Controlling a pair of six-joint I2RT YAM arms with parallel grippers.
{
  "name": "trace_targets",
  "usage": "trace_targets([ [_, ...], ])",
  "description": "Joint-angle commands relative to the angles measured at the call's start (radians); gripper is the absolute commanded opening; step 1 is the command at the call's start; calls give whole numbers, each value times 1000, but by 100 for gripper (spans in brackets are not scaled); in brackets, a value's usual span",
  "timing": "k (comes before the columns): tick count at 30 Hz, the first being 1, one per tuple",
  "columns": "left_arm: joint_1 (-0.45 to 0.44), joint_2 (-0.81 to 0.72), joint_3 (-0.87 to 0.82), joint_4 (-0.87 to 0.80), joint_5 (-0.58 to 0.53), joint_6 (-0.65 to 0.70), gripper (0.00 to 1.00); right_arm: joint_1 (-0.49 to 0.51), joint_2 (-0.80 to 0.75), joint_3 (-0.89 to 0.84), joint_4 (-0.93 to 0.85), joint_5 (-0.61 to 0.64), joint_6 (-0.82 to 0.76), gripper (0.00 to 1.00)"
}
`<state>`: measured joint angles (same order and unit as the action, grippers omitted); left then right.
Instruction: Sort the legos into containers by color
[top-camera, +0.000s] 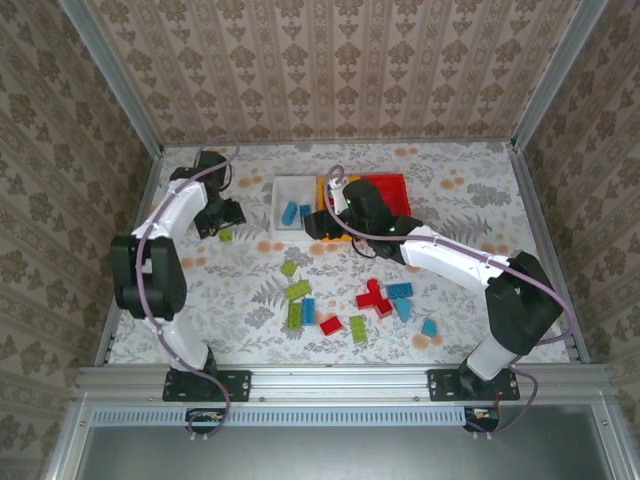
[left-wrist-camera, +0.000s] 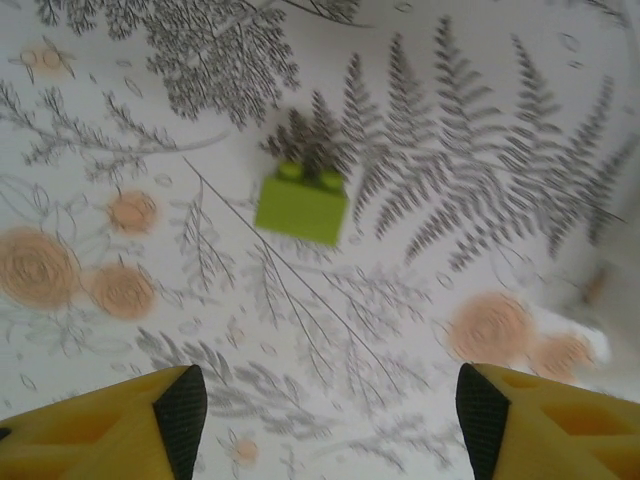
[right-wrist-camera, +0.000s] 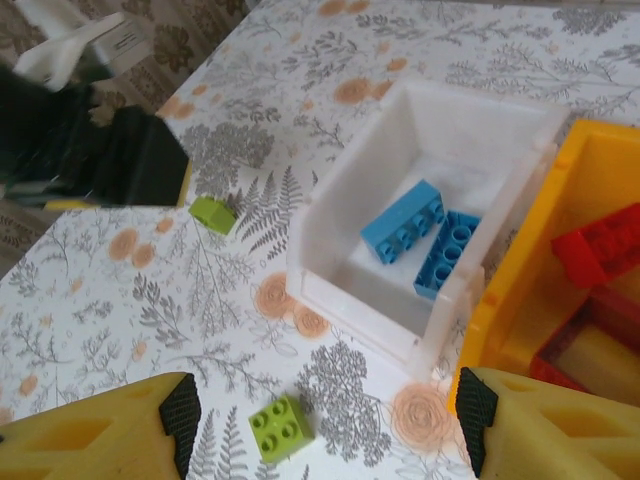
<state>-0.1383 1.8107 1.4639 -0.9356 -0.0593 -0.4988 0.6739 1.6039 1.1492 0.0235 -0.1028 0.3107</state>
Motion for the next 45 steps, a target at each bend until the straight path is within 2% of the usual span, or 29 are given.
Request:
trace_targets([
  [1, 30, 85, 96, -24, -29, 116, 72, -5, -65, -12, -6, -52, -41, 73],
  [6, 44, 198, 172, -50, -27, 211, 72, -5, -63, -6, -33, -115, -25, 75],
  [15, 47, 264, 155, -24, -12, 283, 65, -4, -27, 42, -11, -274, 51, 78],
  [24, 46, 300, 153, -27, -28, 304, 53, -3, -4, 68, -26, -270, 68, 78],
  [29, 44, 294, 142, -31, -45, 302, 52, -2, -4, 63, -30, -259, 76, 78],
  [36, 37, 272, 115, -9, -48, 300, 34, 0, -11, 53, -31, -245, 80, 77],
  [41, 20, 231, 102, -6, -59, 288, 32, -1, -35, 48, -40, -226, 67, 77],
  [45, -30, 159, 142, -44, -61, 270, 31, -8, -103, 23, -41, -171, 40, 76],
])
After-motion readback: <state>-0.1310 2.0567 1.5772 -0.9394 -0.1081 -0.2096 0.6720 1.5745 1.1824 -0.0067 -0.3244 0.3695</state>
